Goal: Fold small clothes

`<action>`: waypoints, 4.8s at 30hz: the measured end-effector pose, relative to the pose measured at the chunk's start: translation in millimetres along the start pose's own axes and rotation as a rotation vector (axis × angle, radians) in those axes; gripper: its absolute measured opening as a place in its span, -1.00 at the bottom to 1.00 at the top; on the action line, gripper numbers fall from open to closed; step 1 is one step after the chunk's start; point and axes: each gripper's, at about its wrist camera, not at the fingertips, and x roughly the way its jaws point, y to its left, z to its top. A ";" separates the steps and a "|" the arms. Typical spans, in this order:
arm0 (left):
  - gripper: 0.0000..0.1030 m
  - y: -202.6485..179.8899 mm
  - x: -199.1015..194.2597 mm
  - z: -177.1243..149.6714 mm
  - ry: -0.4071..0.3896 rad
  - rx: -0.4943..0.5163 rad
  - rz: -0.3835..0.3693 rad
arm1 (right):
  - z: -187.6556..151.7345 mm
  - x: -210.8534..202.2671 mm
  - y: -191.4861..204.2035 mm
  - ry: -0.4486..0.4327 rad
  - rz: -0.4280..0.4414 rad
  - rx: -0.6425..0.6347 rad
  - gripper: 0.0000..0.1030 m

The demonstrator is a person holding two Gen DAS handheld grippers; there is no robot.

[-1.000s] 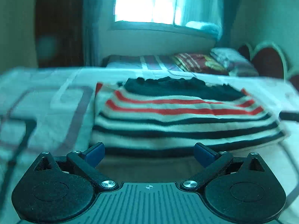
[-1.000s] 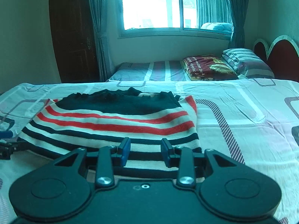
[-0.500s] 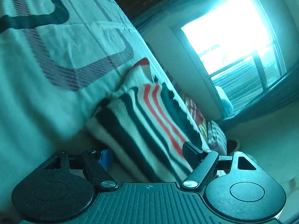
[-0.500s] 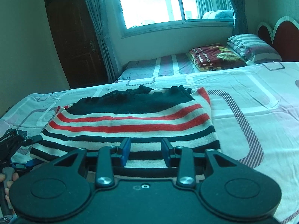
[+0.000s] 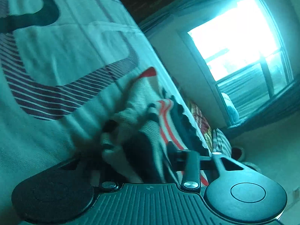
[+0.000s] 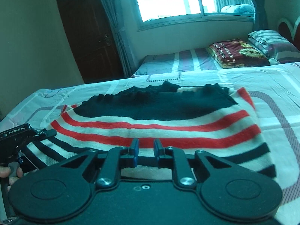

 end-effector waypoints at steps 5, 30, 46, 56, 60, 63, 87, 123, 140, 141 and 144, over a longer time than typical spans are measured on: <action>-0.65 6.3 -1.1 1.5 0.006 -0.004 -0.055 | 4.3 11.5 9.0 0.011 0.010 -0.008 -0.83; -0.64 -81.5 -12.7 24.4 0.038 0.143 -0.235 | -35.9 35.1 47.5 -0.038 -0.122 -0.373 -0.89; 0.40 -286.7 88.7 -177.7 0.572 0.885 -0.146 | -43.0 -142.6 -173.2 -0.252 -0.066 0.683 0.28; 0.72 -211.8 18.5 -41.6 0.203 0.798 -0.055 | -47.8 -128.2 -164.2 -0.098 0.231 0.795 0.49; 0.72 -181.8 38.1 -30.9 0.249 0.771 0.009 | -46.1 -82.6 -148.2 -0.012 0.287 0.868 0.50; 0.72 -163.7 48.3 -43.6 0.286 0.702 0.020 | -42.7 -56.5 -144.8 0.015 0.273 0.901 0.42; 0.72 -209.3 87.7 -102.9 0.293 0.883 0.062 | -18.5 -55.4 -114.3 -0.046 -0.077 0.353 -0.64; 0.77 -221.8 64.2 -70.2 0.216 0.965 0.015 | 4.8 -94.8 -151.2 -0.103 -0.046 0.409 -0.25; 0.77 -193.5 110.9 -86.4 0.226 0.886 0.033 | 49.5 8.4 -149.2 -0.059 -0.026 -0.001 -0.74; 0.77 -193.0 113.2 -85.3 0.238 0.867 0.032 | 44.8 20.1 -157.6 -0.004 -0.061 0.025 -0.69; 0.80 -199.8 116.1 -82.0 0.263 0.887 0.054 | 43.9 16.7 -180.7 -0.008 -0.027 0.177 -0.43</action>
